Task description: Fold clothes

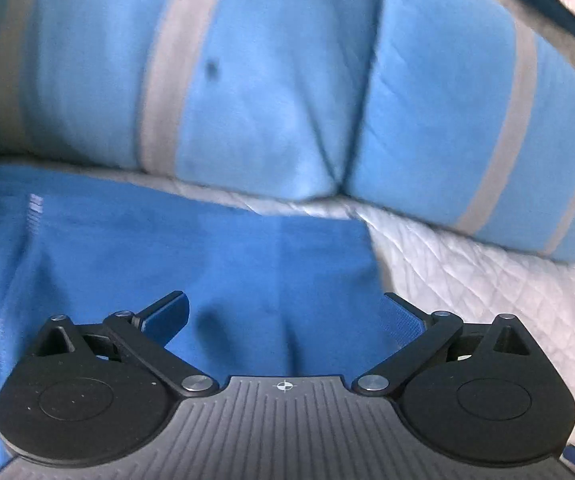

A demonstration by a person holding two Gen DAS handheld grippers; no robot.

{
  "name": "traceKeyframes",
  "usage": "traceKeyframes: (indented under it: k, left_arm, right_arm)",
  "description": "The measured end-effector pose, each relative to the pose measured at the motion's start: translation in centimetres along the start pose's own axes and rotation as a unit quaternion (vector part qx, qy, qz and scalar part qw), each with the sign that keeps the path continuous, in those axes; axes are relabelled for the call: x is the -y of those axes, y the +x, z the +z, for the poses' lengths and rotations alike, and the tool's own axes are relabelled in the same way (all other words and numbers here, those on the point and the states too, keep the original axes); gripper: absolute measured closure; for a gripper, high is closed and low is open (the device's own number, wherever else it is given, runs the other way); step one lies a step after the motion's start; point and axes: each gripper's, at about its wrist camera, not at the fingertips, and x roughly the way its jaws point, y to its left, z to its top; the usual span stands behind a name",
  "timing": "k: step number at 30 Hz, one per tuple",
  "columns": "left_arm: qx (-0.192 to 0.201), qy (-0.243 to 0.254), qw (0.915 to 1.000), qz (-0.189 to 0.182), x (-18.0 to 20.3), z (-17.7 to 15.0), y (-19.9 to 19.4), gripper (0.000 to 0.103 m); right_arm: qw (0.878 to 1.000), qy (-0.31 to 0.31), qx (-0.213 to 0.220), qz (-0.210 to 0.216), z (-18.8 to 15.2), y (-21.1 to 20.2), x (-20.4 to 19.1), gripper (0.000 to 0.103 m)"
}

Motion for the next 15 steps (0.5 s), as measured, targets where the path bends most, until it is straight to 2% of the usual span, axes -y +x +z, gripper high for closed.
traceKeyframes:
  k: [5,9,15]
  left_arm:
    - [-0.023,0.038,0.9982,0.041,1.2,-1.7,4.3,0.000]
    - [-0.014,0.051,0.9966,0.064,1.8,-2.0,5.6,0.000]
    - [-0.002,0.039,0.9977,0.055,1.6,-2.4,4.7,0.000]
  right_arm:
    - [1.000,0.000,-0.003,-0.003,0.1,0.0,-0.1,0.001]
    - [1.000,0.002,-0.002,-0.006,0.0,0.1,-0.2,0.000]
    - [1.000,0.002,0.003,-0.007,-0.1,0.2,-0.3,0.000]
